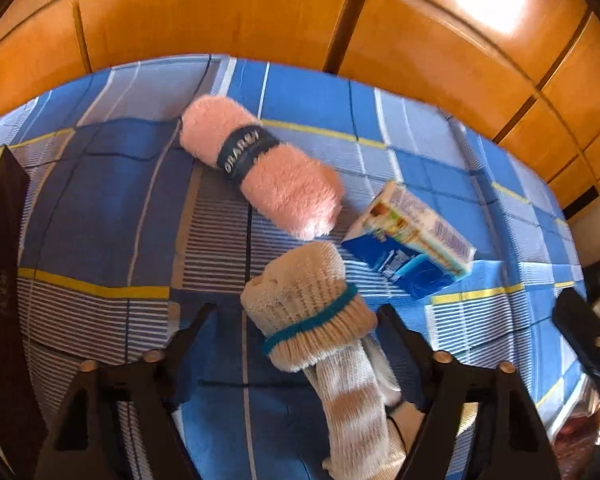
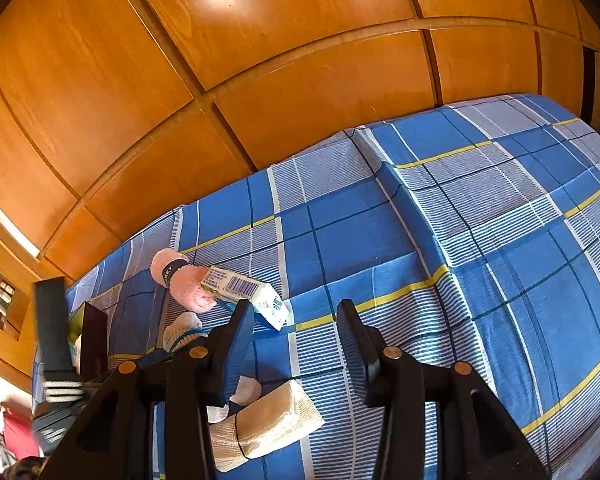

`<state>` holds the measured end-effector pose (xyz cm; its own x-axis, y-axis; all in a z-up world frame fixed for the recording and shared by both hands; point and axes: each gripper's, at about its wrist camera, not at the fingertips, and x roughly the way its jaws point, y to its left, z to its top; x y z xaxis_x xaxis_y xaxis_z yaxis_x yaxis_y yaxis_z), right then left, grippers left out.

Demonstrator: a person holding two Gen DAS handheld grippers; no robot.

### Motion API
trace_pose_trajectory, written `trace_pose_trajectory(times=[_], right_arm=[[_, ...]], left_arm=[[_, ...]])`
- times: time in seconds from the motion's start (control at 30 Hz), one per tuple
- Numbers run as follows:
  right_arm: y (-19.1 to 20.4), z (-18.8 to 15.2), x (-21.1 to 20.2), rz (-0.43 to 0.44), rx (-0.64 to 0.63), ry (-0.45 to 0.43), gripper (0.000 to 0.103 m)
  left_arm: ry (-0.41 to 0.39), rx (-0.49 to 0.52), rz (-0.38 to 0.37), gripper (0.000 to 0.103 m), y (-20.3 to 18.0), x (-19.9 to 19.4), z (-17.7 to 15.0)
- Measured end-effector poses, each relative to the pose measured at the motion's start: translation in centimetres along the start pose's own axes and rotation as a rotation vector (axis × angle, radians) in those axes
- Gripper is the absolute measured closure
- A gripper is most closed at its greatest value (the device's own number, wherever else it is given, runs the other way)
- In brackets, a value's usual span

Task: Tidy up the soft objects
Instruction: 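Grasp the white knit sock by its cuff with the left gripper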

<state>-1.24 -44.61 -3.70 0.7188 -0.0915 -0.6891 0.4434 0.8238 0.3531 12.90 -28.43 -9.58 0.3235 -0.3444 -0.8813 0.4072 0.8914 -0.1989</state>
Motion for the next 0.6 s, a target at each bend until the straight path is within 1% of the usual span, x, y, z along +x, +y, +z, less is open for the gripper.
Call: trace_pose_trajectory(times=[0.07, 0.13, 0.23, 0.3, 0.4, 0.47, 0.53, 0.6], right_arm=[[0.0, 0.0, 0.0, -0.002, -0.003, 0.001, 0.060], [0.1, 0.0, 0.0, -0.009, -0.011, -0.001, 0.060], [0.1, 0.0, 0.0, -0.017, -0.020, -0.003, 0.060], [0.0, -0.1, 0.1, -0.023, -0.021, 0.001, 0.060], [0.1, -0.2, 0.4, -0.025, -0.027, 0.014, 0.060], [0.3, -0.4, 0.6, -0.030, -0.040, 0.022, 0.060], [0.6, -0.5, 0.7, -0.030, -0.054, 0.031, 0.060], [0.9, -0.7, 0.9, -0.036, -0.074, 0.040, 0.060]], left_arm=[[0.013, 0.030, -0.028, 0.050, -0.3, 0.6, -0.2], [-0.020, 0.076, -0.023, 0.057, -0.6, 0.2, -0.5], [-0.033, 0.088, -0.048, 0.058, 0.2, -0.8, -1.0], [-0.060, 0.102, -0.047, 0.058, 0.8, -1.9, -1.2], [-0.102, 0.119, -0.036, 0.057, 2.3, -4.3, -1.9], [-0.142, 0.142, 0.000, 0.057, 3.2, -6.0, -2.7], [-0.168, 0.159, 0.015, 0.057, 3.9, -7.3, -3.3], [-0.207, 0.183, 0.054, 0.057, 4.7, -9.0, -4.3]])
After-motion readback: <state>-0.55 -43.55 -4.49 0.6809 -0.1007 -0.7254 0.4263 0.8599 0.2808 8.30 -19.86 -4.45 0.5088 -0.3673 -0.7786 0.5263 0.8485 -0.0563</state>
